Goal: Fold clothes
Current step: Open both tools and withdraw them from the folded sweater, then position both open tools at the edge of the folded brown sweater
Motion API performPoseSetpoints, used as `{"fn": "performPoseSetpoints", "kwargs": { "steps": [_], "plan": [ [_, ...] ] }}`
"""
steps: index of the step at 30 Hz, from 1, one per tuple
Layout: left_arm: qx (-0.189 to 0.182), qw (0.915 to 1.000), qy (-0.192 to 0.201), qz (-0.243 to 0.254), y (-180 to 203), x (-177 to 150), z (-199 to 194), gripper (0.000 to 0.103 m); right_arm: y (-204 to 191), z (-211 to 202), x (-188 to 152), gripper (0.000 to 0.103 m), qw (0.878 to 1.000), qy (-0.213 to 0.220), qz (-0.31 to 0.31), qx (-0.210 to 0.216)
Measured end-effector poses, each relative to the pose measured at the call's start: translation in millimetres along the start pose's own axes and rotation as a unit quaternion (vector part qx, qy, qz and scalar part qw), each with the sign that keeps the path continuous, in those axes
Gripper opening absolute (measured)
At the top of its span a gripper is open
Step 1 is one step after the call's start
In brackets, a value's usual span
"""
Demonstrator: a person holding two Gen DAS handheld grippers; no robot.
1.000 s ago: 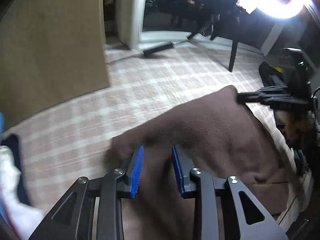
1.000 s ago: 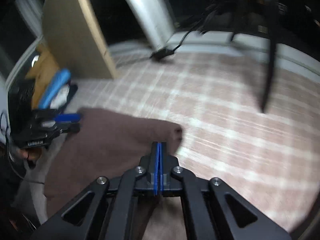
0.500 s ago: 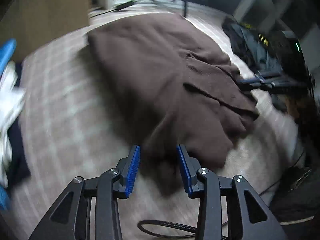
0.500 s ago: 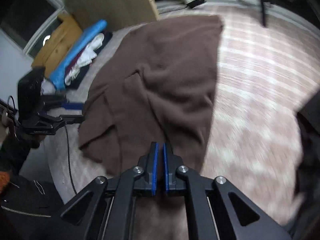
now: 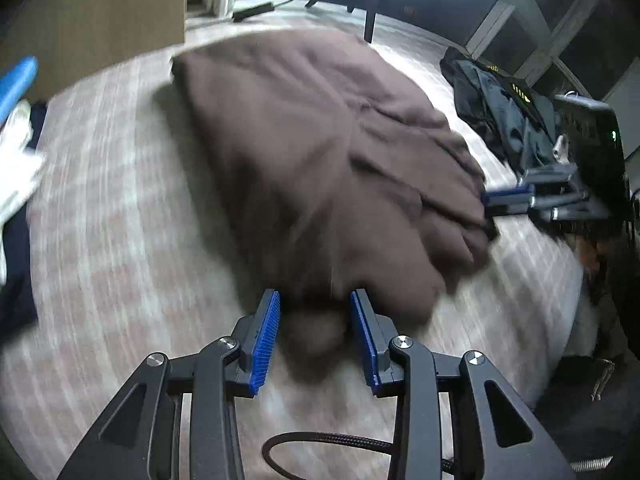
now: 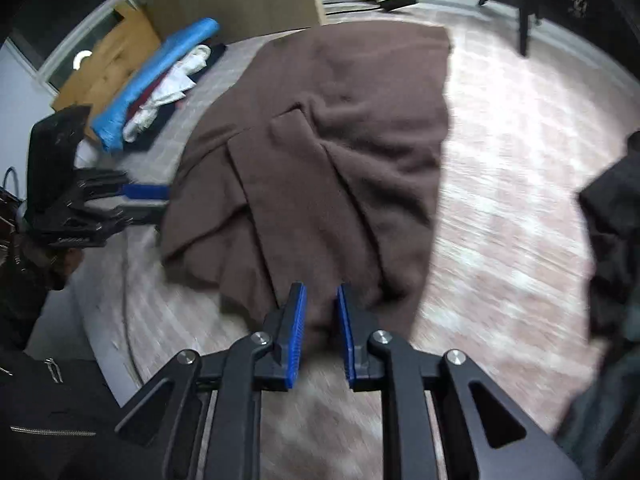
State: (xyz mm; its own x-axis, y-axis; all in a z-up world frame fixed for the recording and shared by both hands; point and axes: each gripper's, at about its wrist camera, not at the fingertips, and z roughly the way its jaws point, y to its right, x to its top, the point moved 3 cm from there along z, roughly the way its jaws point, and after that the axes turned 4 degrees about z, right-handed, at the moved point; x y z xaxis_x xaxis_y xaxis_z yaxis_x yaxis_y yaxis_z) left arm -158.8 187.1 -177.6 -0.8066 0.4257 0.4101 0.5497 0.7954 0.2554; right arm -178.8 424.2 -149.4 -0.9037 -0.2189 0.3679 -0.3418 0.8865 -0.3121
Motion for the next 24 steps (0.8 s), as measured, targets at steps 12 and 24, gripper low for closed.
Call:
{"fn": "performPoseSetpoints", "kwargs": {
  "steps": [12, 24],
  "plan": [
    [0.009, 0.9962, 0.043, -0.075, -35.3, -20.3, -32.9, 0.036, -83.9, 26.1, 14.3, 0.037, 0.996, 0.014, -0.039, 0.076],
    [-0.024, 0.9854, 0.052, -0.160, -55.9, 60.9, 8.1, 0.050, 68.4, -0.9, 42.9, 0.069, 0.990, 0.090, 0.112, -0.015]
  ]
}}
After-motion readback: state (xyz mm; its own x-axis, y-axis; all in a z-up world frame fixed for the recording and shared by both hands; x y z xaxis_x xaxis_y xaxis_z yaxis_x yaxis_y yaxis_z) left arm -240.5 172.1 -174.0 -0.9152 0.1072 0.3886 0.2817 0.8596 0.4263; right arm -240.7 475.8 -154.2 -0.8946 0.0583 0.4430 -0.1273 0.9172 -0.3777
